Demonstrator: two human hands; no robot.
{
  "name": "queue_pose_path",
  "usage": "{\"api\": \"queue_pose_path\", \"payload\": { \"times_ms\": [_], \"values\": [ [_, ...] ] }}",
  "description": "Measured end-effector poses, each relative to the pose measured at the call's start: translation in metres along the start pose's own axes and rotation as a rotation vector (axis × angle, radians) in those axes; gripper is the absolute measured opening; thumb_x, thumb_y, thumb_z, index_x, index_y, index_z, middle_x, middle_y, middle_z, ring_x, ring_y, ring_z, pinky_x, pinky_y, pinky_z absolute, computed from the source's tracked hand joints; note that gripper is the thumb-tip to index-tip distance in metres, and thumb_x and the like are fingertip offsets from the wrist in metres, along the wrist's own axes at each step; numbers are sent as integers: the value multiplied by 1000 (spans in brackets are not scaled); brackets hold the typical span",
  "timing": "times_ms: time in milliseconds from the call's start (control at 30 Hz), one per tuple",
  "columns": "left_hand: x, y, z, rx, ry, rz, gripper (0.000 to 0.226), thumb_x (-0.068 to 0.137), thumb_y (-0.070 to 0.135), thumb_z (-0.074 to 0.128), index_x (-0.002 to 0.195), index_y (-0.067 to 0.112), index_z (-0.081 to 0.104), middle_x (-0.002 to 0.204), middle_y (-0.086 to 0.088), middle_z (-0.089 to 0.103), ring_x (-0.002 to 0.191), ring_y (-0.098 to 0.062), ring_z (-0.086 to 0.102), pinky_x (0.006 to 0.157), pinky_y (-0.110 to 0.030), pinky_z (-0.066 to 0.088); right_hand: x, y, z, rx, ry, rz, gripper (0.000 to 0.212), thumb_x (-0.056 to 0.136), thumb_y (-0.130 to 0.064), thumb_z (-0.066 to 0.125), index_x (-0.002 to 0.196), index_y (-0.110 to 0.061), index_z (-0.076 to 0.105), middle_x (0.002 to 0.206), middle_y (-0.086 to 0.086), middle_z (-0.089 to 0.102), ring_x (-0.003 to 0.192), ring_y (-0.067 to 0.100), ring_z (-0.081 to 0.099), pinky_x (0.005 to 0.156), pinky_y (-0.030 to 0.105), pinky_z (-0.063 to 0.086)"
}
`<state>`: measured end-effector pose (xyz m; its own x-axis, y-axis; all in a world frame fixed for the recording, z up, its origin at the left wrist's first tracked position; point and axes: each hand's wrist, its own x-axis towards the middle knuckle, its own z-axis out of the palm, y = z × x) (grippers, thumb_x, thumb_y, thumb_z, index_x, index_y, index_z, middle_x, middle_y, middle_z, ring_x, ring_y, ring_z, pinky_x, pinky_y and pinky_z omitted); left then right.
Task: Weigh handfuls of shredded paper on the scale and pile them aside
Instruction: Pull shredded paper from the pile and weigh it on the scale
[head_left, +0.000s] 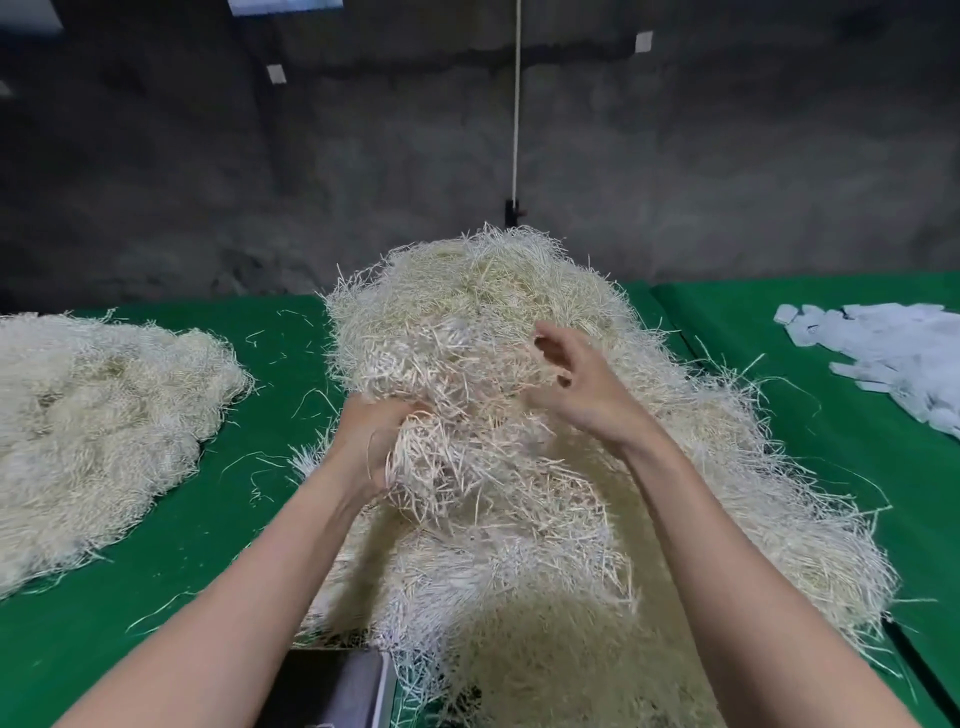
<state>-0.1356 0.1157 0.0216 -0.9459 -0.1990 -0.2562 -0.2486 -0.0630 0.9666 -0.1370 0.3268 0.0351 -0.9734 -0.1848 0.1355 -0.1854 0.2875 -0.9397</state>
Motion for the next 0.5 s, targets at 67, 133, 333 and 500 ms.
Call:
{"api": "queue_pose_path", "payload": {
  "times_ms": [67, 133, 333, 500],
  "values": [
    [-10, 4, 1, -66, -101, -9, 41, 72, -2, 64, 112, -3, 58, 115, -25, 62, 87, -26, 69, 74, -36, 57, -4, 19, 20, -42, -315, 56, 125, 58, -37, 85, 147, -44, -4, 155, -14, 4, 138, 3, 13, 110, 29, 15],
    [-21, 10, 1, -147, -210, -2, 29, 65, 1, 61, 93, 6, 65, 93, -18, 68, 79, -25, 67, 74, -37, 55, -9, 41, 47, -246, -442, 143, 121, 63, -35, 83, 144, -48, -6, 157, -9, 6, 135, 6, 20, 107, 27, 21],
    [-20, 12, -27, 314, -424, 107, 32, 73, 19, 69, 102, 22, 57, 141, -9, 43, 124, -19, 46, 104, -31, 32, -8, 78, 44, -523, -10, 221, 21, 88, -7, 58, 108, -10, 64, 105, 5, 63, 95, 26, 63, 78, 28, 53],
    [-15, -28, 12, 1286, -528, 181, 65, 70, 23, 77, 127, 14, 47, 98, 8, 56, 84, -5, 58, 66, -14, 50, 1, 51, 43, -455, 141, 34, 26, 96, -3, 42, 114, -5, 60, 97, 12, 62, 81, 17, 54, 71, 27, 44]
  ]
}}
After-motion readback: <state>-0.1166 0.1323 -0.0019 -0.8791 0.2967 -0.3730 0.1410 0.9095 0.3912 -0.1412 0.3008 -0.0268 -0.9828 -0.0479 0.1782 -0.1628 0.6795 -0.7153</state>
